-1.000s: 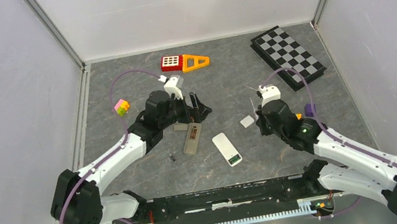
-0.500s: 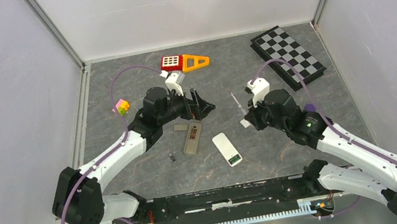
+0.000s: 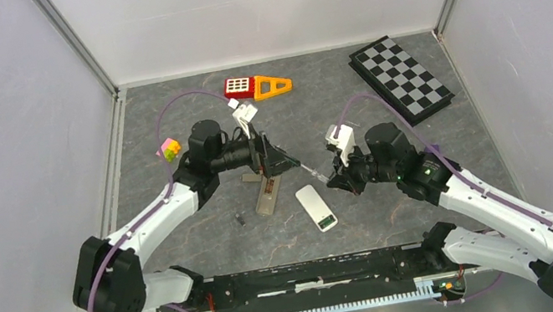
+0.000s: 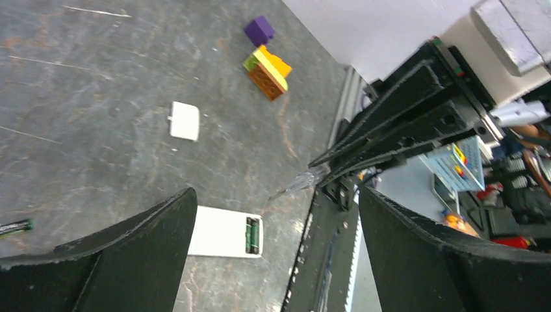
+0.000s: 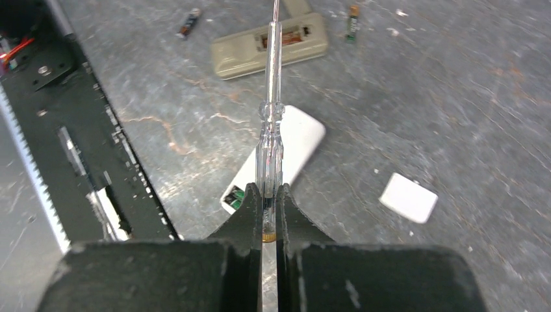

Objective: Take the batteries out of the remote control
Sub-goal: Pick up the screwdriver from the center of the board.

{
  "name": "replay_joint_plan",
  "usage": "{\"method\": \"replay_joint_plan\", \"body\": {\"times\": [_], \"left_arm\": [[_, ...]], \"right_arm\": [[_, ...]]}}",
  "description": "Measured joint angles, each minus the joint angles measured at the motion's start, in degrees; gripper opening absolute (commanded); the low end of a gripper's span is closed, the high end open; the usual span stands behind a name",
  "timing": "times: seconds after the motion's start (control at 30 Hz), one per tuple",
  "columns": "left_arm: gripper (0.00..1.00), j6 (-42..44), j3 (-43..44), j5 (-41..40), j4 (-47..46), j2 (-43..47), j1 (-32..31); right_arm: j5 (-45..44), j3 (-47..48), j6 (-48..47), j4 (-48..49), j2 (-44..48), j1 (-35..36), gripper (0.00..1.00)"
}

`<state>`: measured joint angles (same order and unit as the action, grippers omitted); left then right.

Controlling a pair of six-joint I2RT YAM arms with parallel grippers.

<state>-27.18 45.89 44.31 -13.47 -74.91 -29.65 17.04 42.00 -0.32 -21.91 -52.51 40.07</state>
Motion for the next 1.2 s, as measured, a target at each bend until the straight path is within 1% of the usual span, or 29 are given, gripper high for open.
{"method": "replay_joint_plan", "body": {"times": [0.1,0.2,0.3,0.37,0.47,0.53,0.57,0.6,0.67,0.7,0.9,0.93,0.97,1.0,1.03,1.13,1.17,1.2], "left_arm": [[0.98,0.11,-0.94,4.26,1.07,1.95,0.02],[0.97,0.44,-0.87,7.28,2.34,2.29,0.0],[0.97,1.4,-0.85,9.01,4.72,2.29,0.02],[0.94,3.26,-0.61,9.73,7.58,2.29,0.04],[0.82,6.88,-0.09,10.29,13.09,2.23,0.07],[0.77,8.98,0.33,11.5,16.22,1.99,0.07],[0.73,10.16,0.59,12.13,17.75,1.86,0.07],[0.69,11.43,0.87,12.87,19.34,1.75,0.07],[0.55,13.0,1.29,13.57,21.4,1.66,0.07],[0.51,13.75,1.46,14.19,22.21,1.66,0.07],[0.35,16.76,2.89,15.87,25.22,1.36,0.07],[0.35,17.05,3.02,15.93,25.49,1.33,0.07],[0.36,17.27,3.1,16.04,25.66,1.25,0.07],[0.43,17.75,3.3,16.2,26.12,1.03,0.07],[0.48,18.16,3.65,16.37,26.84,0.66,0.07],[0.49,20.33,4.9,17.11,29.94,-0.44,0.07],[0.48,21.14,5.22,17.33,30.99,-0.52,0.07],[0.43,21.84,5.49,17.46,31.91,-0.52,0.07]], "right_arm": [[4.7,0.0,-2.23,0.02,-0.33,0.02,0.0],[7.61,0.0,-3.82,0.0,-1.57,0.0,0.0],[9.51,0.0,-4.85,-0.02,-3.48,0.02,0.0],[10.16,0.0,-5.46,-0.04,-4.46,0.0,0.0],[11.61,0.0,-5.99,-0.02,-4.68,0.0,0.0],[12.85,0.0,-6.25,-0.02,-4.68,0.0,0.0],[13.35,0.0,-6.43,-0.04,-4.68,-0.04,0.0],[14.03,0.0,-6.54,-0.02,-4.68,-0.07,0.0],[15.87,0.0,-6.73,0.0,-4.96,-0.07,0.0],[16.5,0.0,-6.84,0.0,-5.18,-0.07,0.0],[19.61,-0.15,-6.93,-0.07,-6.62,-0.07,0.0],[19.93,-0.2,-6.93,-0.02,-6.62,-0.07,0.0],[20.11,-0.24,-6.95,0.0,-6.62,-0.07,0.0],[20.26,-0.24,-6.99,-0.04,-6.62,-0.09,0.0],[20.35,-0.26,-7.04,-0.02,-6.62,-0.11,0.0],[20.57,-0.31,-7.06,-0.02,-6.62,-0.24,0.0],[20.63,-0.35,-7.06,0.0,-6.64,-0.28,0.0],[20.74,-0.37,-7.06,-0.02,-6.75,-0.37,0.0]]}}
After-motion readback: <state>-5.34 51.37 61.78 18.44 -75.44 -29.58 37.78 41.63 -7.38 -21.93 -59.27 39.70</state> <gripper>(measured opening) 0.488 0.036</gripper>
